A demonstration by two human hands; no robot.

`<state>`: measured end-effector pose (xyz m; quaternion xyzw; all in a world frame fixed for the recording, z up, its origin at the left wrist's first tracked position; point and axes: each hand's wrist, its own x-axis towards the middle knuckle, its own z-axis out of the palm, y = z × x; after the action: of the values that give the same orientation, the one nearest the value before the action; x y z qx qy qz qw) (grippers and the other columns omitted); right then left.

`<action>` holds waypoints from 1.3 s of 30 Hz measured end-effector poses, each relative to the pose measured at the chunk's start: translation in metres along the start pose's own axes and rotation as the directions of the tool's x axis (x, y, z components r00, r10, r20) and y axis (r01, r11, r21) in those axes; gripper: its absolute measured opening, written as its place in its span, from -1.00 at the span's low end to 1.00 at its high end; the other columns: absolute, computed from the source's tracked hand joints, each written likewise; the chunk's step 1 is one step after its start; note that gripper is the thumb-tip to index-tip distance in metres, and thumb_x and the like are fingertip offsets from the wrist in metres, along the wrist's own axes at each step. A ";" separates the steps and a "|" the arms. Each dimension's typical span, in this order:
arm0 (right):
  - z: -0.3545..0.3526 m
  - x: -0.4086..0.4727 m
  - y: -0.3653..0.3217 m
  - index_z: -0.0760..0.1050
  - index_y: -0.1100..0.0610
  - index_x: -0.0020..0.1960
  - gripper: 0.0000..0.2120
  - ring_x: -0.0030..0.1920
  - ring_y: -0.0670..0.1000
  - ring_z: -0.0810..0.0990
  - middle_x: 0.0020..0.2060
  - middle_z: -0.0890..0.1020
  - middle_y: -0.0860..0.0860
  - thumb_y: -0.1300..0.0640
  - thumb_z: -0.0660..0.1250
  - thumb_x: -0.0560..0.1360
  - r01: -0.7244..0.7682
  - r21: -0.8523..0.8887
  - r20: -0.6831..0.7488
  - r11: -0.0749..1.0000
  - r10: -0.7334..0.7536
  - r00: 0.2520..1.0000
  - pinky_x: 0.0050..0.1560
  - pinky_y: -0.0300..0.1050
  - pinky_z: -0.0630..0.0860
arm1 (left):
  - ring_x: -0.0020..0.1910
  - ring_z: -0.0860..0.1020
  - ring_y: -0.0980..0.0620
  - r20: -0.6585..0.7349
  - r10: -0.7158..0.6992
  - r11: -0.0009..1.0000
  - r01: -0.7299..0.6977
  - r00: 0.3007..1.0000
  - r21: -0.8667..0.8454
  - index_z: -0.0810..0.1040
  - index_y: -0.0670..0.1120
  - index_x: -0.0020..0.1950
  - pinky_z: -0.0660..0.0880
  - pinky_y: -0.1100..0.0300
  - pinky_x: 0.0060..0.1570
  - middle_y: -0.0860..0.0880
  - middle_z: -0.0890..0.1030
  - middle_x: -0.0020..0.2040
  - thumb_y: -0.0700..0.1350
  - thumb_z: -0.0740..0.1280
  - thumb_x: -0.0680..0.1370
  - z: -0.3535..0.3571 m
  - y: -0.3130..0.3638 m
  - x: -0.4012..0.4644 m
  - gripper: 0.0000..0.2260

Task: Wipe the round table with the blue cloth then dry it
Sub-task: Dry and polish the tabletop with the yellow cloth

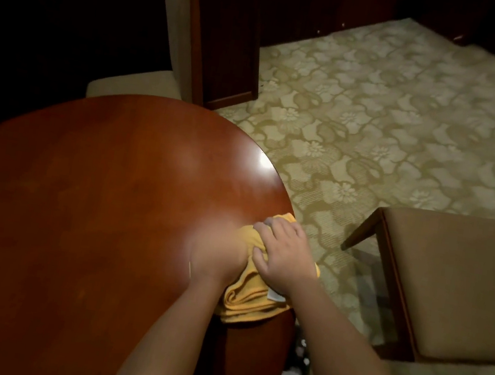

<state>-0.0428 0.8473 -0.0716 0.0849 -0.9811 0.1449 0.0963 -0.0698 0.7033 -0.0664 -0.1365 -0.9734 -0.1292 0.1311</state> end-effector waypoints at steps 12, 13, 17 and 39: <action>0.011 0.081 0.036 0.48 0.05 0.13 -0.61 0.08 0.03 0.44 0.01 0.52 0.01 -0.10 0.18 0.39 0.160 0.121 0.063 0.980 -0.168 0.984 0.14 0.00 0.27 | -0.50 0.46 -0.18 0.082 -0.210 0.978 0.210 0.974 0.019 0.37 -0.12 -0.37 0.19 0.18 -0.50 -0.11 0.46 -0.47 -0.02 0.02 0.37 0.014 -0.003 0.057 -0.76; 0.012 0.092 0.040 0.48 0.05 0.13 -0.61 0.08 0.03 0.43 0.01 0.52 0.01 -0.10 0.17 0.40 0.189 0.127 0.071 0.974 -0.199 0.977 0.14 0.00 0.26 | -0.48 0.47 -0.18 0.091 -0.244 0.970 0.242 0.965 0.030 0.38 -0.12 -0.35 0.20 0.17 -0.48 -0.12 0.47 -0.46 -0.01 0.00 0.37 0.015 -0.003 0.065 -0.74; 0.018 0.126 0.053 0.46 0.05 0.12 -0.62 0.08 0.06 0.47 0.00 0.52 0.01 -0.10 0.17 0.39 0.267 0.169 0.096 0.949 -0.286 0.954 0.14 0.01 0.25 | -0.40 0.48 -0.18 0.057 -0.355 0.934 0.353 0.933 0.046 0.42 -0.14 -0.29 0.23 0.13 -0.43 -0.13 0.50 -0.40 0.02 -0.05 0.37 0.022 -0.004 0.086 -0.66; 0.077 0.351 0.043 0.49 0.05 0.16 -0.58 0.11 0.04 0.44 0.03 0.53 0.01 -0.11 0.12 0.42 0.554 0.191 0.150 0.811 -0.582 0.800 0.14 -0.01 0.23 | -0.49 0.46 -0.10 -0.137 -0.581 0.795 0.595 0.802 0.119 0.47 -0.13 -0.32 0.23 0.20 -0.46 -0.08 0.49 -0.46 -0.07 0.04 0.41 0.056 -0.093 0.239 -0.73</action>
<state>-0.4037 0.8159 -0.0802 0.3959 -0.9025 0.1672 0.0296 -0.3323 0.6882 -0.0695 0.1897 -0.9673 -0.0933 0.1399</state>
